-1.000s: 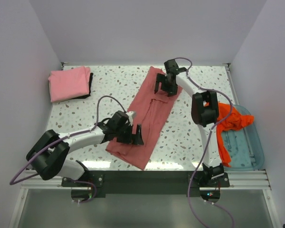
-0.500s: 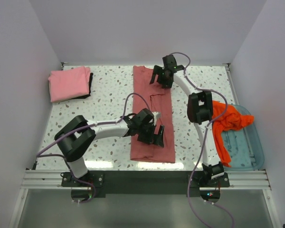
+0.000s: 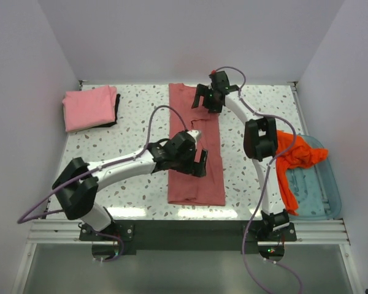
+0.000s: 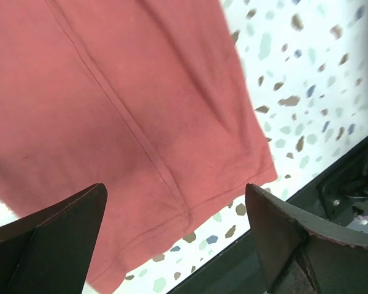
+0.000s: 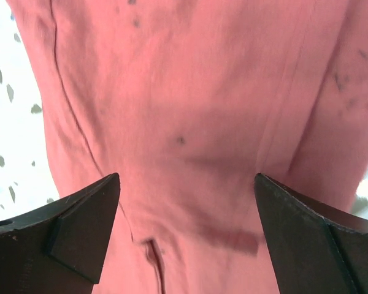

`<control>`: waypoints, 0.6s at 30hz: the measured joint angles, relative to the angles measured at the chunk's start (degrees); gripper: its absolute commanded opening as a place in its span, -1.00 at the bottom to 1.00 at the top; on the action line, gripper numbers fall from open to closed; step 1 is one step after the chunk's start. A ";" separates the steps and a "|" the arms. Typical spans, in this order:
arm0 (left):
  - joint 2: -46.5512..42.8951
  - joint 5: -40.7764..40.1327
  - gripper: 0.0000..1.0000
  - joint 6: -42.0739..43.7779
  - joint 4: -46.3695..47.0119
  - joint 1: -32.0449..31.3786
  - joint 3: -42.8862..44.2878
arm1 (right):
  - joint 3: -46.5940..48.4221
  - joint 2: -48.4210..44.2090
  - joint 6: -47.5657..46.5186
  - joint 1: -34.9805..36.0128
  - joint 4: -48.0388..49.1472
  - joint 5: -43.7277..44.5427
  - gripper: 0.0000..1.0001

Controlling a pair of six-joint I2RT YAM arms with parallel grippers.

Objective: Fold and stack the t-shirts
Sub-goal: Fold the tshirt

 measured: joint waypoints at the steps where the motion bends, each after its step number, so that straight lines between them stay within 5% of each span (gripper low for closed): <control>1: -1.97 -1.42 1.00 0.44 -0.35 0.00 0.09 | -1.16 -1.05 -0.46 0.00 -0.20 0.04 0.89; 8: -14.95 -7.37 1.00 1.46 -1.05 0.09 -4.24 | -16.70 -20.92 -5.14 0.44 -2.25 0.76 0.89; 18: -23.43 -10.21 0.93 -5.11 -7.21 0.35 -21.33 | -61.37 -61.92 -1.51 11.02 -3.48 3.69 0.82</control>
